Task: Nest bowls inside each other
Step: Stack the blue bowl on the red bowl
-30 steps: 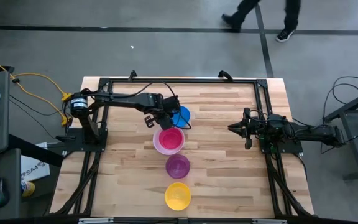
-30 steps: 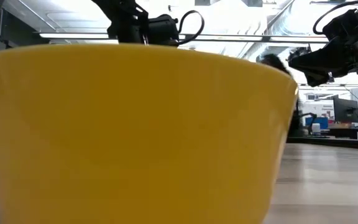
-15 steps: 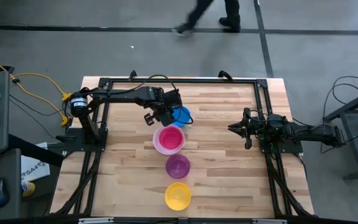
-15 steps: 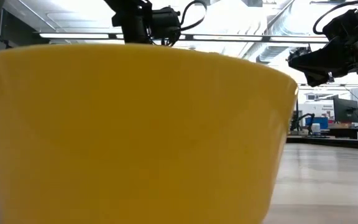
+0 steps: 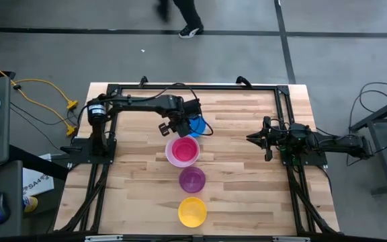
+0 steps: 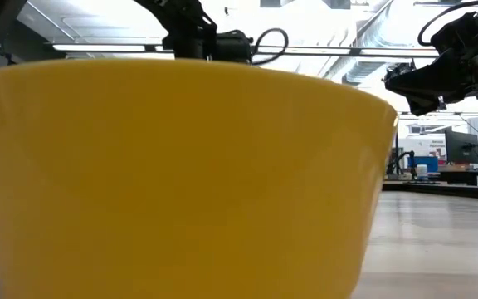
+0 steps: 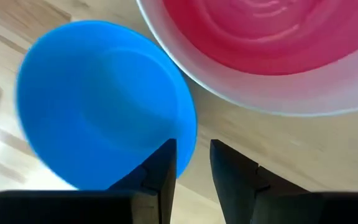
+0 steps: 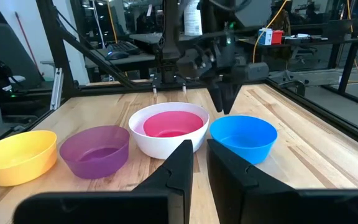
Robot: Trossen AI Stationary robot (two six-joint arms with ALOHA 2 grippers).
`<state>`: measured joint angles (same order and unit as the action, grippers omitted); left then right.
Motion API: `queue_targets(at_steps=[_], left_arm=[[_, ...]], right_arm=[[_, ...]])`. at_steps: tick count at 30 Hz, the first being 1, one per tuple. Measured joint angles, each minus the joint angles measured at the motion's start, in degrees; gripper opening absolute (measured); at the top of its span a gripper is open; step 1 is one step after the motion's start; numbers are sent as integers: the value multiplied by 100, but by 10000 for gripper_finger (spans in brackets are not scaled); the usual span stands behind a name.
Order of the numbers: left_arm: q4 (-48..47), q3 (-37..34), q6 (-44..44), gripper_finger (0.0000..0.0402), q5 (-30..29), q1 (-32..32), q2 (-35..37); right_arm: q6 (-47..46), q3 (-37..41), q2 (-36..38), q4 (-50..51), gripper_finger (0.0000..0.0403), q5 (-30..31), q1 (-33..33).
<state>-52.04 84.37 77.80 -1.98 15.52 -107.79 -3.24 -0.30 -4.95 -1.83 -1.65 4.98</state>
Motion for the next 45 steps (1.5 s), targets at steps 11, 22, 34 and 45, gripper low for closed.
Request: queue_targets(at_steps=[11,22,34,45], left_arm=[[-21,-51,39,97,11,-3,-24],[310,-210,201,97,6,-17,-124],[608,-205,321,97,-4,-14,-442],[541,-207,295,21,-11,-14,-450]], right_arm=[[0,0,0,0,39,-2,2],[2,0,0,0,39,0,2],[0,-2,0,0,39,-2,0],[1,0,0,0,39,-2,0]])
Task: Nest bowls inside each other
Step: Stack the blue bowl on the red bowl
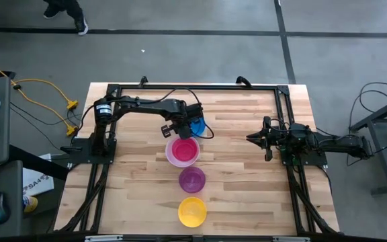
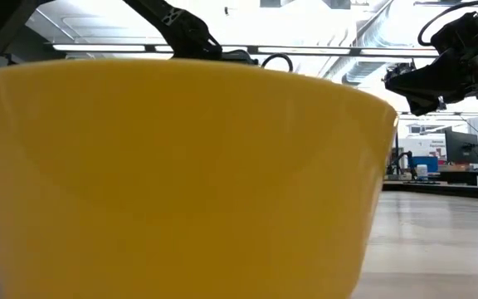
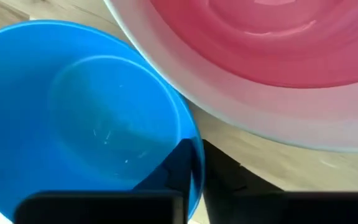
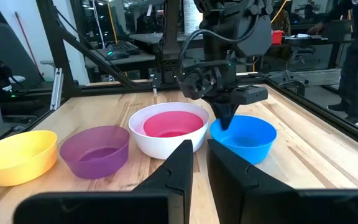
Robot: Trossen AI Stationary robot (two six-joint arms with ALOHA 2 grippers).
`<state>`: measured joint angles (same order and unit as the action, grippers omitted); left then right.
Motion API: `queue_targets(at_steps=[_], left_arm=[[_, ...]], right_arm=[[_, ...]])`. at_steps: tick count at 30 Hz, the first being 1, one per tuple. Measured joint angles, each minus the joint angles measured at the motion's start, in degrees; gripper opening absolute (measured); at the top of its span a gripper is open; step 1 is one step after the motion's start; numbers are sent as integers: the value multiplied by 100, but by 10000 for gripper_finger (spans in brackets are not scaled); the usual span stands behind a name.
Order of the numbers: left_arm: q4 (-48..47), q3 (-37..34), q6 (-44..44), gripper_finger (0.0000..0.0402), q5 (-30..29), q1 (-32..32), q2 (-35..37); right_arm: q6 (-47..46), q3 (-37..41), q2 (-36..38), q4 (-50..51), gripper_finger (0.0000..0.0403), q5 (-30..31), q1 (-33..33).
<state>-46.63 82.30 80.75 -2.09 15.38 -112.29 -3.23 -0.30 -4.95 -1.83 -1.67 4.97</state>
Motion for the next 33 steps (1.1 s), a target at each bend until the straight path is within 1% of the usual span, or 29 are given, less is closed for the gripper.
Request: queue_targets(at_steps=[3,8,15,22,33], left_arm=[[36,7,-4,6,-11,0,15],[18,11,-13,10,-18,0,15],[-200,208,-170,4,-59,0,13],[-199,214,-178,2,-190,-2,13],[-93,214,-166,1,-208,-2,13]], right_arm=[[-2,-1,0,1,39,0,2],[-1,-1,0,-1,39,0,2],[-1,1,2,-1,39,0,2],[0,1,1,-1,39,0,1],[1,1,0,-1,39,0,2]])
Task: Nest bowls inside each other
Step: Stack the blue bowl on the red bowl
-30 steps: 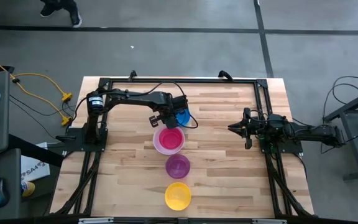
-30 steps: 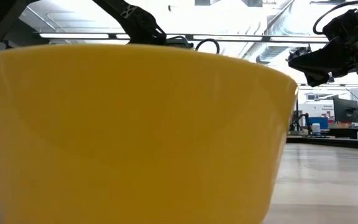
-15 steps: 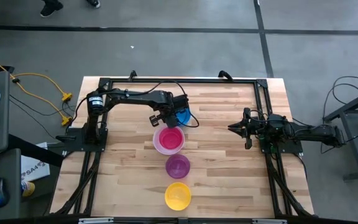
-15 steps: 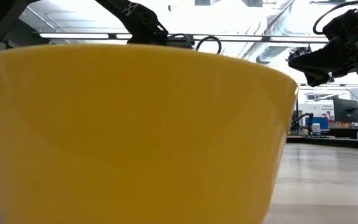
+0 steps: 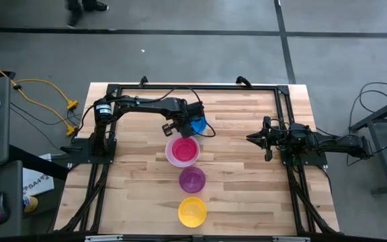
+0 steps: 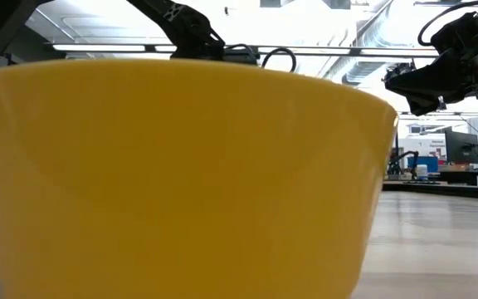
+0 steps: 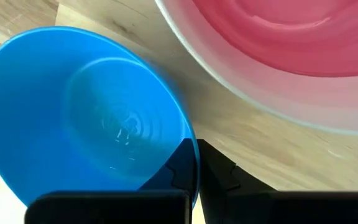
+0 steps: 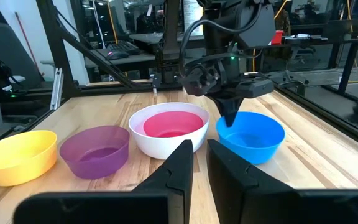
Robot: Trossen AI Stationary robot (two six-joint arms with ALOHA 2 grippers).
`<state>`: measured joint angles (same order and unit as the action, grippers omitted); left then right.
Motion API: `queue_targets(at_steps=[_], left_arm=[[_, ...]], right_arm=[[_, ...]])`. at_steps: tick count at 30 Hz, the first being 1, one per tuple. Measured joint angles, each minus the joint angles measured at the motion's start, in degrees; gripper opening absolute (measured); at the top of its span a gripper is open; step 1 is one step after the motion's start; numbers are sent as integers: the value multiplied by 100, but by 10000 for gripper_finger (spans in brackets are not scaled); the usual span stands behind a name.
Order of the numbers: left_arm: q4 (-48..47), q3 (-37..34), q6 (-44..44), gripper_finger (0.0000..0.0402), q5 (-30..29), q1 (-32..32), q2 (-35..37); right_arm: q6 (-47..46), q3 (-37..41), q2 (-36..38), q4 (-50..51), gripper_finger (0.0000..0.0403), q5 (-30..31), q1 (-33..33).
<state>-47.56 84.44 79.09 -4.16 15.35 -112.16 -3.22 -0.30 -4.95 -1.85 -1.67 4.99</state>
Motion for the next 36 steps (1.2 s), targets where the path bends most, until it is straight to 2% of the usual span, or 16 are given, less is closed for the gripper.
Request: queue_targets(at_steps=[9,21,36], left_arm=[[179,7,123,0,-218,-1,81],[51,9,127,0,-277,0,570],[-807,7,-496,0,-264,-434,1362]], right_arm=[[0,0,0,0,39,0,0],[-2,-2,0,0,39,0,-2],[0,0,0,2,39,1,-1]])
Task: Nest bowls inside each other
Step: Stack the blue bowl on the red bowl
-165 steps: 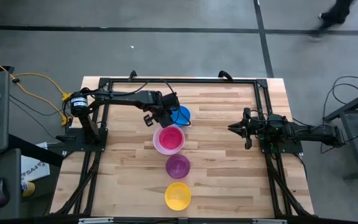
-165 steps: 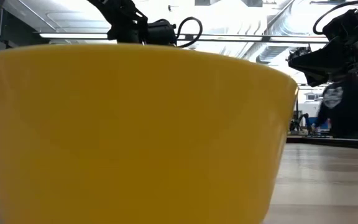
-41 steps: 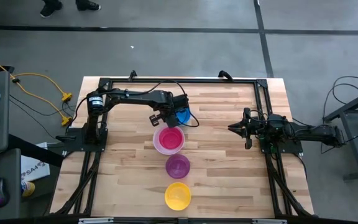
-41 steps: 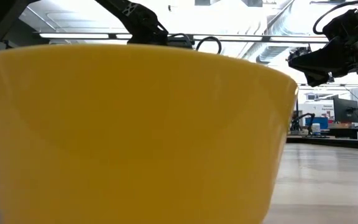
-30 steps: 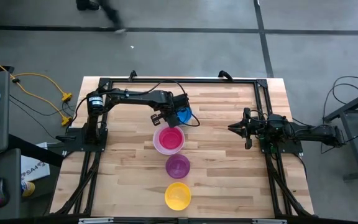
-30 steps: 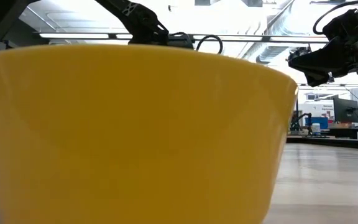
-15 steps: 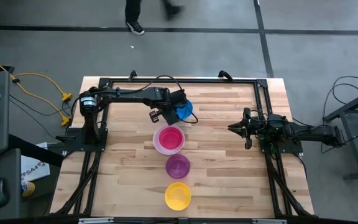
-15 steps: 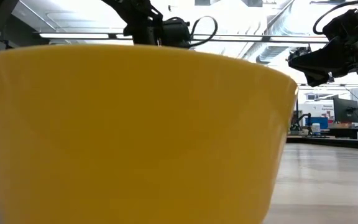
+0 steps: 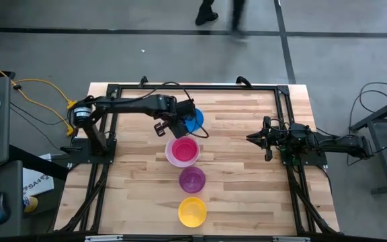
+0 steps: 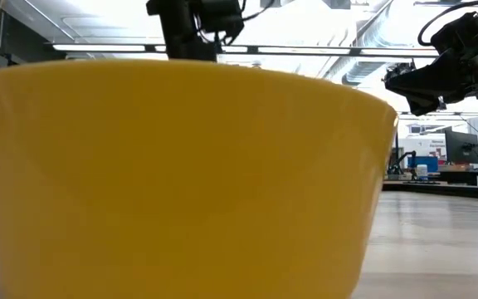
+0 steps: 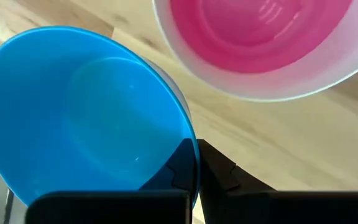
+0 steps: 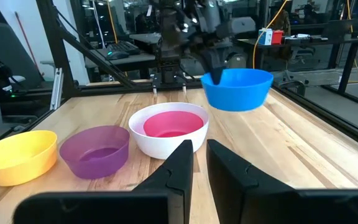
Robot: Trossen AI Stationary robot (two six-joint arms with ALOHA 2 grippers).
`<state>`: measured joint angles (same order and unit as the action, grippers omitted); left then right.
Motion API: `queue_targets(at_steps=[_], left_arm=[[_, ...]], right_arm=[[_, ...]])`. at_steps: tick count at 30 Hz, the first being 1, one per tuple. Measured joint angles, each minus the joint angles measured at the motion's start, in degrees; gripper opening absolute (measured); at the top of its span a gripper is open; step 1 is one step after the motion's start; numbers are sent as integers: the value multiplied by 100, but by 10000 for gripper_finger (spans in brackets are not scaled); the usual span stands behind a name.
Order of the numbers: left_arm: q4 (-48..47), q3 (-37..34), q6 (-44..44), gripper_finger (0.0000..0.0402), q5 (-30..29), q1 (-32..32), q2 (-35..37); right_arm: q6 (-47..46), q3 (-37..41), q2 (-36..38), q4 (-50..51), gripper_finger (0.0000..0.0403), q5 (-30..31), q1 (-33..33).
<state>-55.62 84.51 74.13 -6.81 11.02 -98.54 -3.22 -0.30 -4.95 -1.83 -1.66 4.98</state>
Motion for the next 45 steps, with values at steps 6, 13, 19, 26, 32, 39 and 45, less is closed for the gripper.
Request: queue_targets(at_steps=[6,13,19,26,32,39,45], left_arm=[[-209,-5,-395,0,50,-381,150],[-520,-9,-983,0,-12,-934,201],[-496,-120,-1638,0,0,-1419,205],[-384,-355,-2450,0,167,-1698,205],[-205,-547,-2667,0,209,-1792,203],[165,-886,-2680,0,223,-1820,201],[397,-1100,-2639,0,224,-1816,201]], right_arm=[[-2,-1,0,0,39,-1,0],[0,-1,0,0,39,-1,1],[0,0,0,0,39,0,-1],[-2,0,0,-2,39,-1,-1],[-1,-1,1,-2,39,-1,0],[-2,0,2,-2,39,-1,1],[-1,-1,1,-2,39,-1,0]])
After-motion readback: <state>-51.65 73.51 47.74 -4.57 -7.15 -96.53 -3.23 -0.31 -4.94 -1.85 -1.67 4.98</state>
